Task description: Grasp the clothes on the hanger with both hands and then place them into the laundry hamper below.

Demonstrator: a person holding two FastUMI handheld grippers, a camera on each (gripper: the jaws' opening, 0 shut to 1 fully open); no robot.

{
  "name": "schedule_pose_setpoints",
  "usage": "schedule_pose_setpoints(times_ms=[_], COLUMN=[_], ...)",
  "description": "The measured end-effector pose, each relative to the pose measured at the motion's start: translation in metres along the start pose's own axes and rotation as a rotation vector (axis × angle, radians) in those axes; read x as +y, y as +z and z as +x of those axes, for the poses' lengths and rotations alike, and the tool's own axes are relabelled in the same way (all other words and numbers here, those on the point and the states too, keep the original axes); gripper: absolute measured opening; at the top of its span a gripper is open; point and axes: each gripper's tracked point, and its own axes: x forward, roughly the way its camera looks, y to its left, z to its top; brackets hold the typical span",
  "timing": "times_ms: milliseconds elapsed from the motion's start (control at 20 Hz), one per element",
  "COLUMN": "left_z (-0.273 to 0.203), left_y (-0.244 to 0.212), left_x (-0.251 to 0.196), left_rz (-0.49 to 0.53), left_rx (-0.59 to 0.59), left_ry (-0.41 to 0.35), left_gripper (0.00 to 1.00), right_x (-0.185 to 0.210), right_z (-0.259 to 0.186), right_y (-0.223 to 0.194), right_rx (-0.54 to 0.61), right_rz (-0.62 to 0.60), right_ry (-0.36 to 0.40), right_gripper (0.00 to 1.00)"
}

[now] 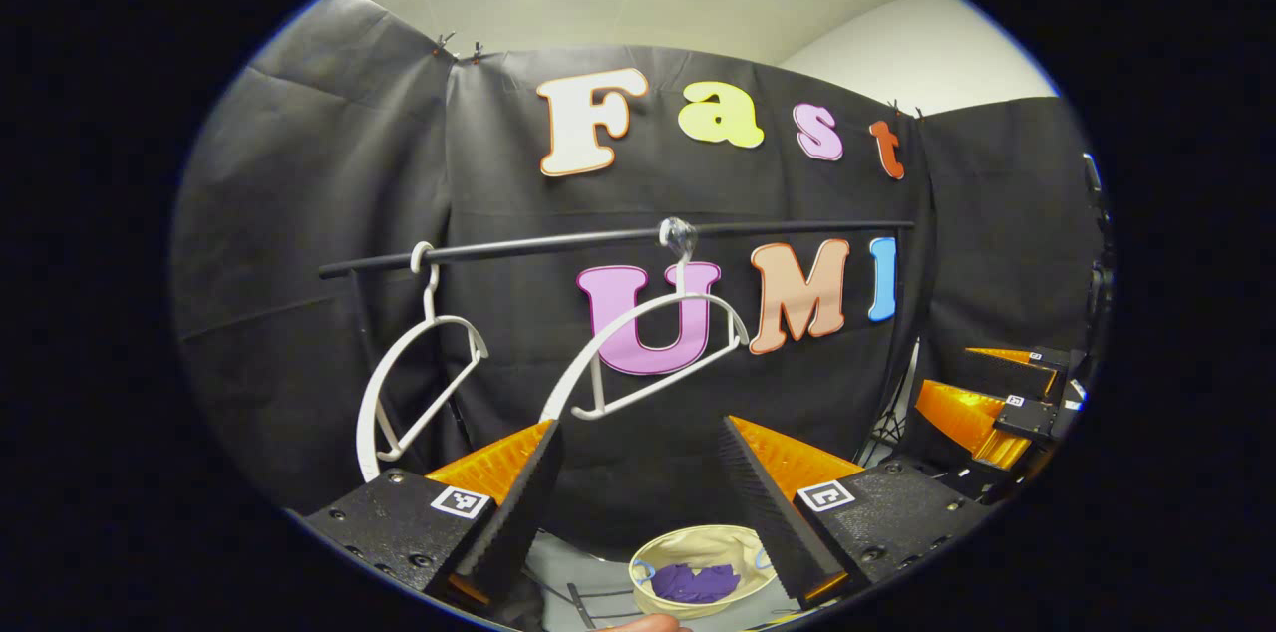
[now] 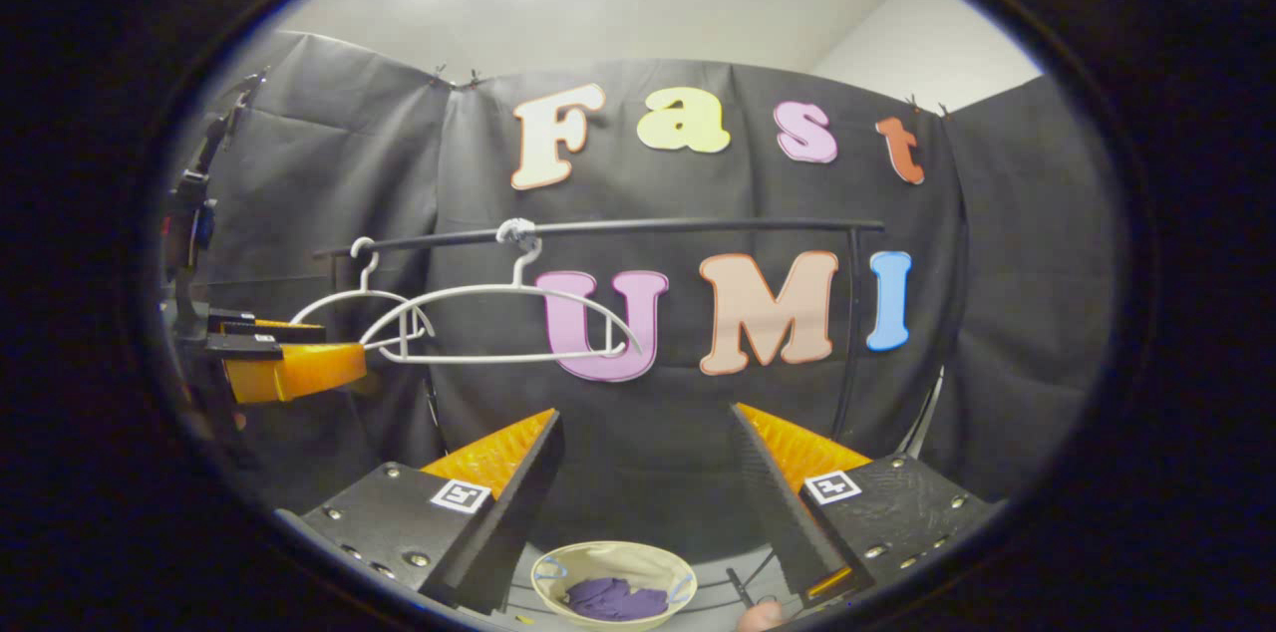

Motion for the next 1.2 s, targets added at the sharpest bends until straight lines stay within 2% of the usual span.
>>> schedule_pose_setpoints(times_ms=[50,150,200,350,400,450,500,550,650,700,750,800,850,950,1000,1050,1100,1150,1200], left_z=[0.001,0.005,0.007,0.010,0.010,0.011,0.012,0.013,0.015,0.016,0.016,0.016,0.016,0.017,0.018,0.018,0.017,0.017,0.018], left_y=[-0.009,-0.019,-0.023,-0.023,-0.021,-0.021,-0.019,-0.016,-0.010,-0.007,-0.007,-0.006,-0.007,-0.007,-0.008,-0.010,-0.013,-0.012,-0.011], left_x=[-0.001,-0.005,-0.005,-0.007,-0.009,-0.011,-0.010,-0.008,-0.005,-0.005,-0.005,-0.004,-0.001,0.000,0.001,0.000,-0.003,-0.005,-0.005], left_rz=[-0.001,-0.004,0.002,0.002,-0.008,-0.013,-0.009,-0.004,-0.001,-0.004,-0.006,-0.005,-0.005,-0.008,-0.004,-0.005,-0.014,-0.022,-0.023], left_rx=[0.010,0.021,0.027,0.014,0.010,0.008,0.003,-0.007,-0.029,-0.039,-0.043,-0.046,-0.052,-0.062,-0.054,-0.038,-0.023,-0.018,-0.014], left_ry=[-0.004,-0.014,-0.014,-0.030,-0.045,-0.060,-0.066,-0.067,-0.076,-0.084,-0.095,-0.102,-0.104,-0.111,-0.112,-0.118,-0.134,-0.138,-0.131], left_gripper=[0.96,1.00,1.00,0.93,1.00,0.92,0.93,1.00,1.00,0.96,0.96,0.98,1.00,0.96,0.99,1.00,1.00,0.96,1.00], right_x=[0.005,0.014,0.019,0.020,0.019,0.016,0.015,0.015,0.021,0.026,0.029,0.031,0.031,0.036,0.041,0.042,0.039,0.037,0.036], right_z=[-0.001,-0.001,-0.002,-0.002,-0.003,-0.003,-0.004,-0.004,-0.008,-0.008,-0.010,-0.012,-0.013,-0.014,-0.014,-0.014,-0.013,-0.013,-0.013], right_y=[-0.006,-0.016,-0.018,-0.014,-0.016,-0.019,-0.022,-0.024,-0.026,-0.026,-0.027,-0.030,-0.034,-0.035,-0.037,-0.038,-0.039,-0.037,-0.035], right_rx=[0.010,0.023,0.021,-0.004,-0.004,0.007,0.018,0.028,0.037,0.034,0.037,0.042,0.047,0.043,0.044,0.053,0.056,0.053,0.046], right_rz=[0.008,0.022,0.031,0.030,0.018,0.007,-0.002,-0.007,0.013,0.030,0.044,0.052,0.054,0.064,0.069,0.070,0.068,0.066,0.066], right_ry=[0.005,0.014,0.024,0.015,0.001,-0.016,-0.027,-0.036,-0.041,-0.036,-0.034,-0.035,-0.042,-0.043,-0.035,-0.032,-0.036,-0.037,-0.036], right_gripper=[0.93,0.93,1.00,1.00,1.00,0.96,0.92,1.00,0.99,0.99,0.93,0.99,0.99,0.99,0.93,0.99,0.96,0.99,0.99])
